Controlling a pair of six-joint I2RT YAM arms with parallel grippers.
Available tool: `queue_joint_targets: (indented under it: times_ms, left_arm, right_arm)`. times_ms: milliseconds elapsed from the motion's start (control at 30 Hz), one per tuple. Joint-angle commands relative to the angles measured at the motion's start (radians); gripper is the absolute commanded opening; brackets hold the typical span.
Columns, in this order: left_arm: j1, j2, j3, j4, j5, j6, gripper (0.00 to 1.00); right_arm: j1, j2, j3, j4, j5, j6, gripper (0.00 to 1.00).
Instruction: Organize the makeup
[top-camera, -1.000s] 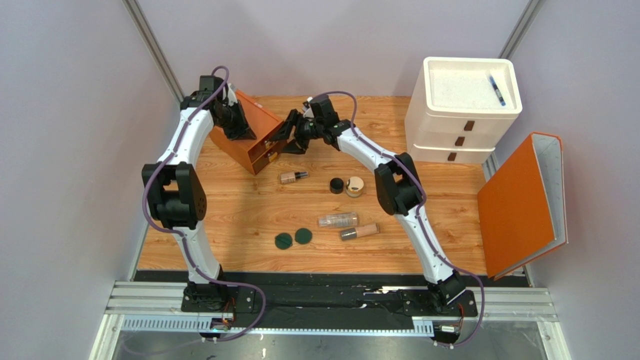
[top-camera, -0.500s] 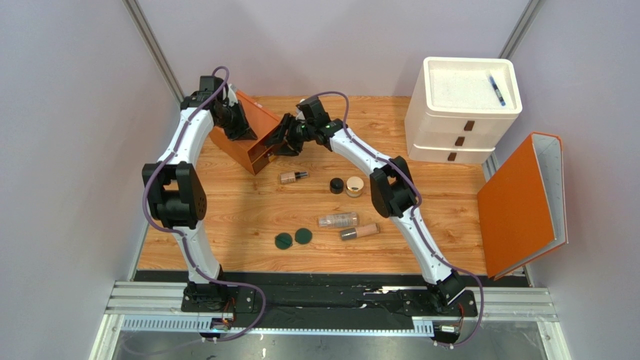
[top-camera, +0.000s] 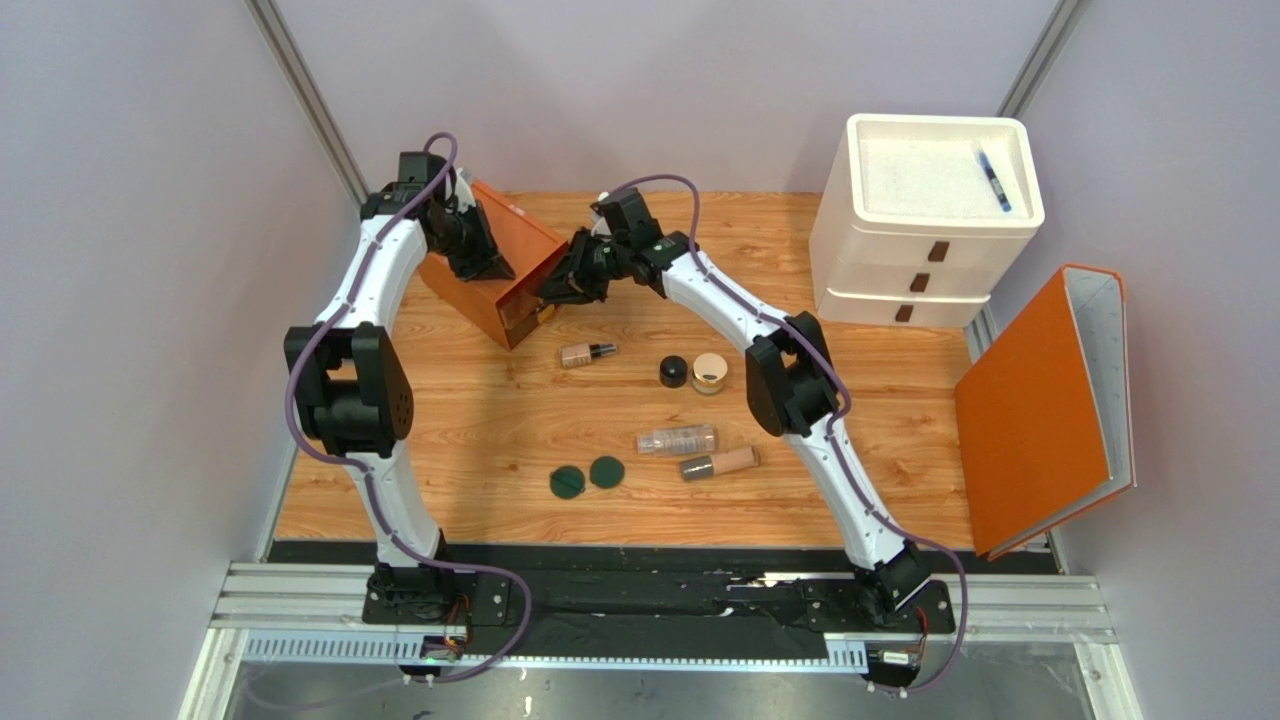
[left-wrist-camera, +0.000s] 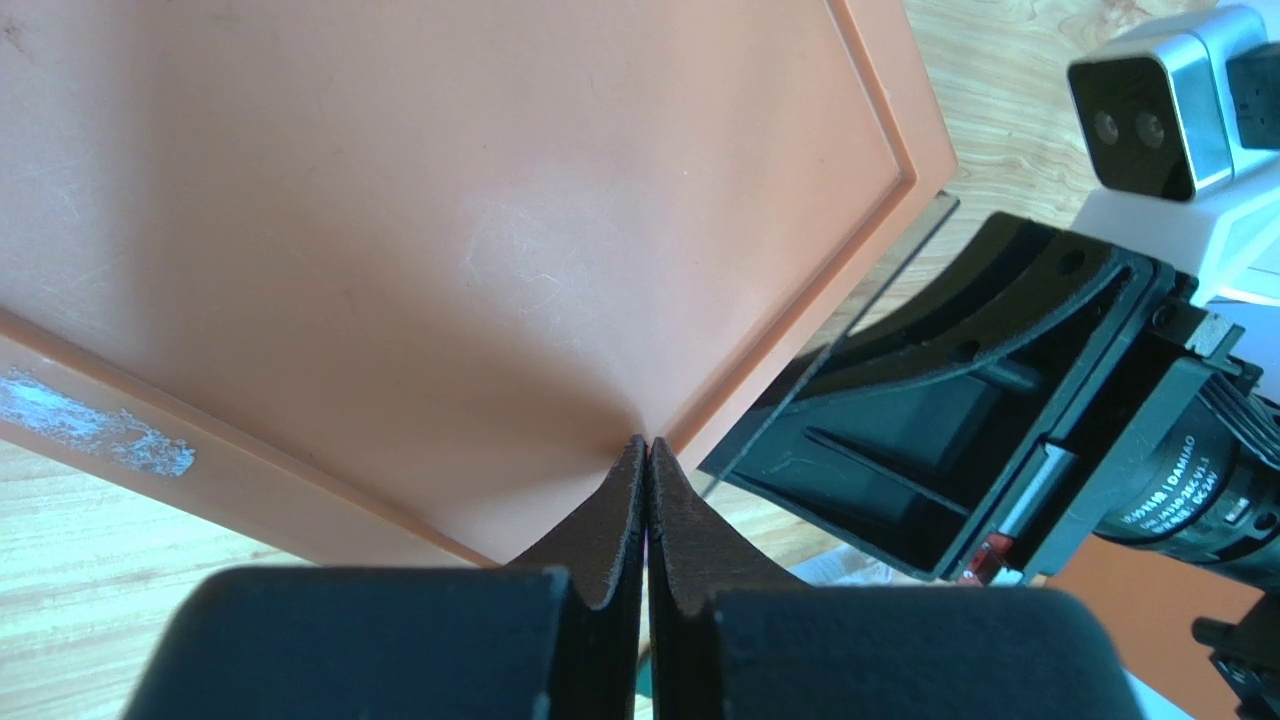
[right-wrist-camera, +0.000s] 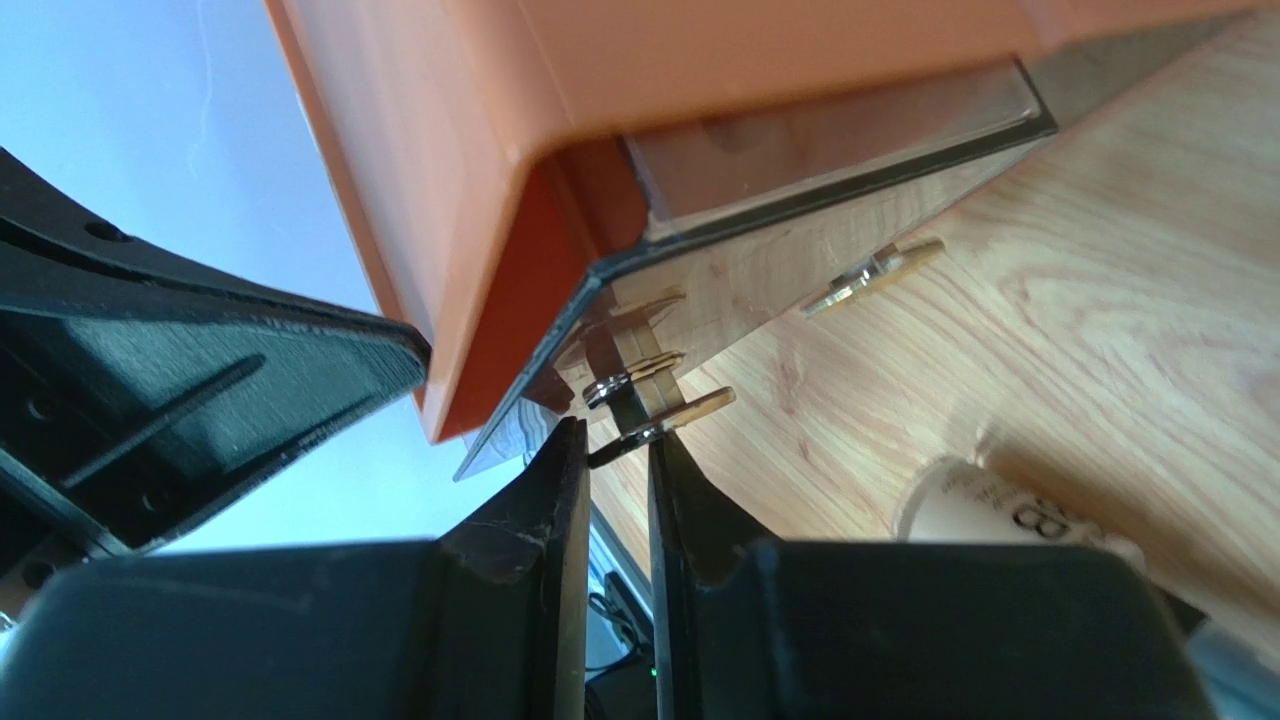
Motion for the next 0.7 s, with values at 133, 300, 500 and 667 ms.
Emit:
queue_joint_targets:
  times_ms: [133,300,500,667]
  left_arm:
    - [0.001,0.040,0.010,-0.073,-0.034,-0.018,0.00]
    - [0.001,0.046,0.014,-0.088,-0.045,-0.025,0.00]
    - [0.001,0.049,0.026,-0.102,-0.053,-0.027,0.00]
    - [0.001,0.050,0.033,-0.108,-0.059,-0.028,0.00]
  right_arm:
    - [-0.069,-0.070,-0.142,-0.266,0.102,-0.129,0.16]
    - [-0.084,-0.113,-0.185,-0.346,0.097,-0.198,0.16]
    - [-0.086,-0.164,-0.202,-0.430,0.096,-0.264,0.17]
    - [-0.086,-0.202,-0.202,-0.464,0.091,-0.304,0.20]
